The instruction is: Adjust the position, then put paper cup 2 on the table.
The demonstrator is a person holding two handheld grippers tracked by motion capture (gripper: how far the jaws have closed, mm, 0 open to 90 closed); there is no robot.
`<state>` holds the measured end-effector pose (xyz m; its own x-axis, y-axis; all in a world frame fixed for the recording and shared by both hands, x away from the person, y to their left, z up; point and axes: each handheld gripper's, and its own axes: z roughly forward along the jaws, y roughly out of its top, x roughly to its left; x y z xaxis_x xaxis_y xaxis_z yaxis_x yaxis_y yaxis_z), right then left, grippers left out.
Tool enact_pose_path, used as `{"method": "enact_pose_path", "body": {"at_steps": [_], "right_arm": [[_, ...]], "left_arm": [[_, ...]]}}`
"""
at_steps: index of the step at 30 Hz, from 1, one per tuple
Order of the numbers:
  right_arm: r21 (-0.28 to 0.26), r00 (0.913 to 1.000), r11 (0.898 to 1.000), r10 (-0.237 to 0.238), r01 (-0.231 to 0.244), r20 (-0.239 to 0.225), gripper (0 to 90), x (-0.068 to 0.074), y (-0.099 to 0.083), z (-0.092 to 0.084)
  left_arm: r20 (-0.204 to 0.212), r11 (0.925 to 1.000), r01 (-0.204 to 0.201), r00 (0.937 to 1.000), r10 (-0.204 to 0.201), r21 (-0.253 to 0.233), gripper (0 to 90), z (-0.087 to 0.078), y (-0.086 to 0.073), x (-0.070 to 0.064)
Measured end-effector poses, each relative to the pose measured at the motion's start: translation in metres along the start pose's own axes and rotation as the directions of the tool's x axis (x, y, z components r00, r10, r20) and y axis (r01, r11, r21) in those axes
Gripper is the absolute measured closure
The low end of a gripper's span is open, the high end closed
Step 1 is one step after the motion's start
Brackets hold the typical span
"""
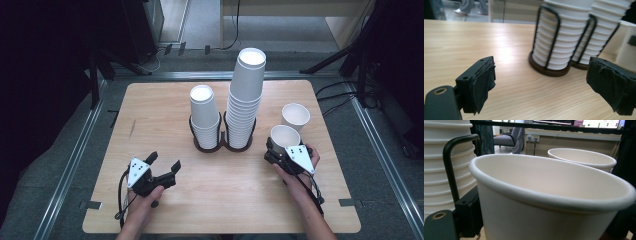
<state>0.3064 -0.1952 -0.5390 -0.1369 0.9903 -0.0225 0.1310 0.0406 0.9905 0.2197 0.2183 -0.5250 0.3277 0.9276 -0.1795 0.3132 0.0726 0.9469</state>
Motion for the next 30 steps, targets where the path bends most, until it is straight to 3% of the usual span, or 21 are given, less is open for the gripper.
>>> {"method": "enact_pose_path", "body": {"at_steps": [12,15,22,30], "right_arm": [[0.017,0.999,0.999,0.041,-0.041,-0.017,10.7,-0.005,-0.005,0.004],[0.015,0.9989,0.999,0.042,-0.042,-0.021,10.7,-0.005,-0.005,0.004],[-0.003,0.9992,1.0,0.029,-0.029,-0.026,10.8,-0.005,-0.007,0.006],[-0.01,0.9993,1.0,0.023,-0.023,-0.029,10.7,-0.006,-0.009,0.005]], "left_arm": [[-0.115,0.9992,0.027,0.993,-0.024,0.028,9.0,-0.019,-0.015,0.036],[-0.138,0.9981,0.053,0.9893,-0.048,0.033,9.0,-0.018,-0.016,0.044],[-0.151,0.9958,0.083,0.9856,-0.076,0.038,9.0,-0.017,-0.019,0.052],[-0.145,0.9959,0.078,0.9869,-0.07,0.046,9.0,-0.015,-0.02,0.051]]}}
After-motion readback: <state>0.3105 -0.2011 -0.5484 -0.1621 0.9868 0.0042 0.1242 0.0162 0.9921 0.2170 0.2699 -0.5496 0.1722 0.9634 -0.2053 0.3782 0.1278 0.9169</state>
